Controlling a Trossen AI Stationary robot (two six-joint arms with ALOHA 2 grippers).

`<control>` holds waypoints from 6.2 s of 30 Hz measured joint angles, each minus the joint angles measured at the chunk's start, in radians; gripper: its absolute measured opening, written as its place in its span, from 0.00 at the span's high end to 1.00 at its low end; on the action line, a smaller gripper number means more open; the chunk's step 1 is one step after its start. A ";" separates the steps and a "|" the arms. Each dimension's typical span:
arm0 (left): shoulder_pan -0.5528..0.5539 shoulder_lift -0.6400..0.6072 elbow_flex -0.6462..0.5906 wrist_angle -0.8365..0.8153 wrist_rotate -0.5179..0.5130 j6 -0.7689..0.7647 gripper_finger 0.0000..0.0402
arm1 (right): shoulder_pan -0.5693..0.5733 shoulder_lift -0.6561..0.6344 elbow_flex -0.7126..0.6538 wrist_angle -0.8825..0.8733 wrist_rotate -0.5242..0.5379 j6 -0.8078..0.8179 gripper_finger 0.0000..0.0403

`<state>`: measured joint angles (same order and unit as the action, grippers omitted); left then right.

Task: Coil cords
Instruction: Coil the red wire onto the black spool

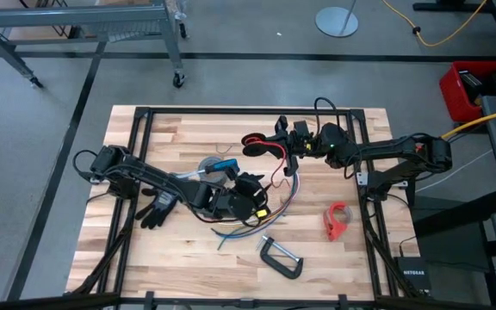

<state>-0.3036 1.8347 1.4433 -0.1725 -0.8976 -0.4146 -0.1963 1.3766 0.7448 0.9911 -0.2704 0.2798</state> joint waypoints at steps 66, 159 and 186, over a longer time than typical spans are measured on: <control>0.035 0.000 0.000 -0.138 0.010 -0.111 1.00 | 0.000 0.000 0.000 -0.020 -0.123 0.000 1.00; 0.174 -0.064 0.000 -0.076 0.210 -0.254 1.00 | 0.000 0.000 0.000 -0.479 0.392 -0.093 0.99; 0.046 -0.050 0.000 -0.298 -0.294 -0.017 1.00 | -0.001 0.000 0.029 -0.320 0.056 -0.038 0.99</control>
<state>-0.2581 1.7847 1.4433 -0.4706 -1.1914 -0.4314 -0.1974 1.3769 0.7742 0.6707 -0.2144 0.2416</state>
